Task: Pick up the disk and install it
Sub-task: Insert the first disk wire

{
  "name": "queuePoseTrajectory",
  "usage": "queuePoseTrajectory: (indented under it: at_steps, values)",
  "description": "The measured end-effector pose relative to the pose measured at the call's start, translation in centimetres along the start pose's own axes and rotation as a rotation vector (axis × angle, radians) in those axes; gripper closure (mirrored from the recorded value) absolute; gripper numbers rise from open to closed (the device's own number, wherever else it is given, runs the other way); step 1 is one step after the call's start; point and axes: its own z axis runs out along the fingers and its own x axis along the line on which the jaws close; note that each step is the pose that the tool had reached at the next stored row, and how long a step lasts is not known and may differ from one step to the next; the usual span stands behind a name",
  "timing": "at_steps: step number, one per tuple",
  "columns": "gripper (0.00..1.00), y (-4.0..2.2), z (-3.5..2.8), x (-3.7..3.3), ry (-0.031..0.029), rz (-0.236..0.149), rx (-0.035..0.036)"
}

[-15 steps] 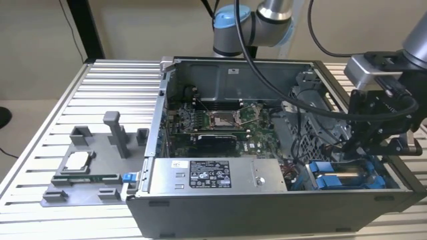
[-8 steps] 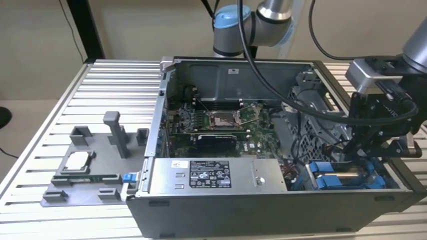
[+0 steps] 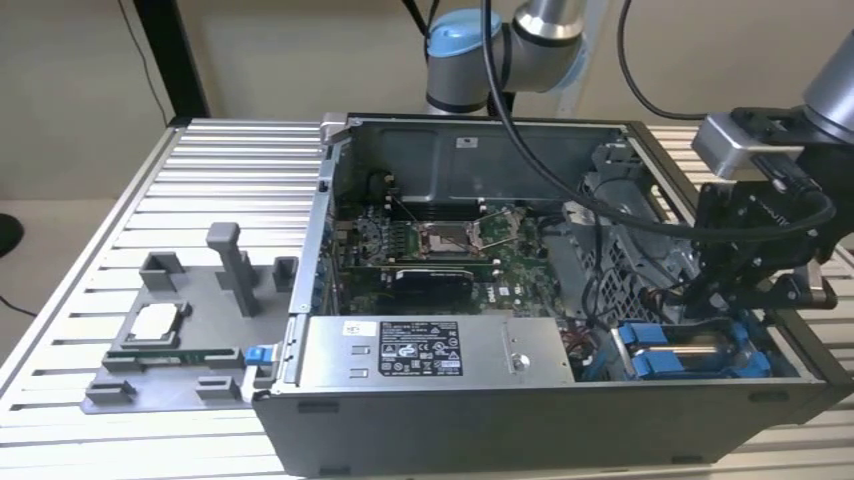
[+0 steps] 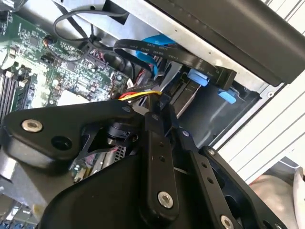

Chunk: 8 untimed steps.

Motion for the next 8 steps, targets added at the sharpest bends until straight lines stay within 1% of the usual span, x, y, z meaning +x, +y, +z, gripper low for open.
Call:
queuePoseTrajectory:
  at_steps: [3,5,7,8]
  values:
    - [1.00,-0.37,-0.04,-0.14,0.0100,0.001,-0.0397]
    - [1.00,-0.75,-0.06,-0.18,0.0146,0.001,-0.0697]
    - [1.00,-1.25,-0.10,-0.20,0.0178,0.001,-0.0946]
    - [1.00,-1.52,-0.12,-0.21,0.0191,0.001,-0.1051]
